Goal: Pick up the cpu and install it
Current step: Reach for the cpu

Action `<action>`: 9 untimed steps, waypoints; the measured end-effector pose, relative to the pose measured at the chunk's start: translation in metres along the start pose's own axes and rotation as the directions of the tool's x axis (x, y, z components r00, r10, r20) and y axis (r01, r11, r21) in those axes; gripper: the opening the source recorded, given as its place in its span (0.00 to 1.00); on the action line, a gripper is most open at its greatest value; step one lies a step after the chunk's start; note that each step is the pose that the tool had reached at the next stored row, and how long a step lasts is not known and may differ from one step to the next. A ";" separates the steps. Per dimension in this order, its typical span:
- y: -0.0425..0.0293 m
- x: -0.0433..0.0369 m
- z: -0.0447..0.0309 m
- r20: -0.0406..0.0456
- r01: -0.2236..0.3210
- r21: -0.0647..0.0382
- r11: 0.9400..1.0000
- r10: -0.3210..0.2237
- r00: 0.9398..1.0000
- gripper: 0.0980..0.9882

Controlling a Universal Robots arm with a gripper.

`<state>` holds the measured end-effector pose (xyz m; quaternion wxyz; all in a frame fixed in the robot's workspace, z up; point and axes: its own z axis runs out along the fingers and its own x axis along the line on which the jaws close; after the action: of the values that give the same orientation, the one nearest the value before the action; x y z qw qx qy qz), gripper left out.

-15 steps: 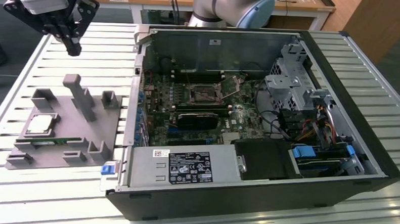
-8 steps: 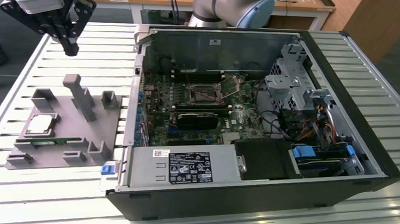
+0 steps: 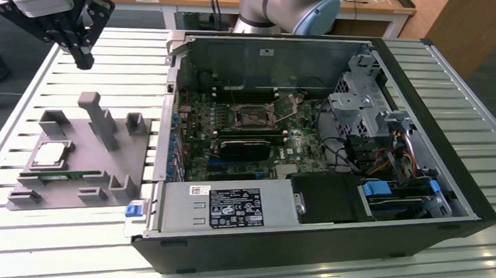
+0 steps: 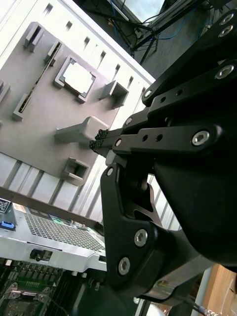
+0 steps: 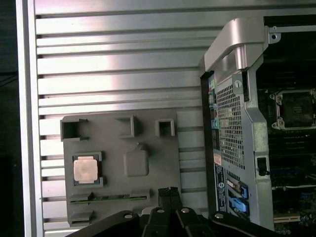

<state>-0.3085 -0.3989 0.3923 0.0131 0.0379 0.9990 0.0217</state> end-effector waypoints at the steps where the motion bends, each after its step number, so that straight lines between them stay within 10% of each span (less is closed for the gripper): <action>1: 0.0000 0.0007 0.0000 0.000 0.000 0.000 1.000 0.000 1.000 0.01; 9: -0.0004 0.0059 -0.0002 0.000 0.000 0.000 1.000 0.000 1.000 0.01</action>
<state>-0.3144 -0.3989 0.3923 0.0131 0.0379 0.9990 0.0217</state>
